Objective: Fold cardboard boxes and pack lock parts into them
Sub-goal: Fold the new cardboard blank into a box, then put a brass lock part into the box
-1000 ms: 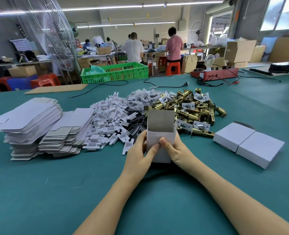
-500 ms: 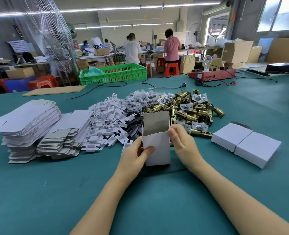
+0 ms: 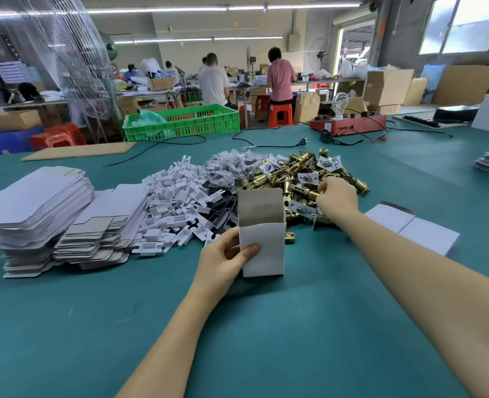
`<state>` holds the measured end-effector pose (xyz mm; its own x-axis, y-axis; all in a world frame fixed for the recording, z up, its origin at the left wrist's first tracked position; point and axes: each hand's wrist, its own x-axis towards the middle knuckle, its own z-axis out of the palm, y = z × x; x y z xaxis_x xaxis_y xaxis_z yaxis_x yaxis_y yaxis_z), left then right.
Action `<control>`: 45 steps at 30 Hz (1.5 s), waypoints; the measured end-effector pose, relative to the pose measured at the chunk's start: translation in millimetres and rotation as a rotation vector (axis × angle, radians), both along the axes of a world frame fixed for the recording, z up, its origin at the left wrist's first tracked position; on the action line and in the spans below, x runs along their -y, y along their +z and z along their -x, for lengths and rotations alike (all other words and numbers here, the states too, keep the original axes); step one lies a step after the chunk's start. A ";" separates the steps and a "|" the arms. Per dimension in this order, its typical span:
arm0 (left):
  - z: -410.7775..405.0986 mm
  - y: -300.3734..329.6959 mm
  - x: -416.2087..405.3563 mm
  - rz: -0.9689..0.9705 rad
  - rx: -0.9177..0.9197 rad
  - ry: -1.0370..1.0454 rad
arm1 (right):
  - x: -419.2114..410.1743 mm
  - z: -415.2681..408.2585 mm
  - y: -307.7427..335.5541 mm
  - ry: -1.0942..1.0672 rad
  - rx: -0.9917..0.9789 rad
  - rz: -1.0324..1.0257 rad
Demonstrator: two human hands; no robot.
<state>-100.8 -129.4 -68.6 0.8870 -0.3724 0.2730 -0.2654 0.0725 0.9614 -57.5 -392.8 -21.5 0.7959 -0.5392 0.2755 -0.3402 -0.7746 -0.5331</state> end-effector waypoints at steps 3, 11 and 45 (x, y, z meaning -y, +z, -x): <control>-1.1 -1.4 -0.2 0.009 0.003 -0.009 | 5.2 -3.9 -2.2 0.034 -0.112 0.300; -3.1 -2.3 0.6 0.023 -0.008 -0.013 | 8.0 -10.3 -5.4 0.099 -0.208 0.449; -2.7 -1.2 0.2 0.016 0.009 -0.019 | -60.5 72.4 89.8 0.918 0.279 -0.784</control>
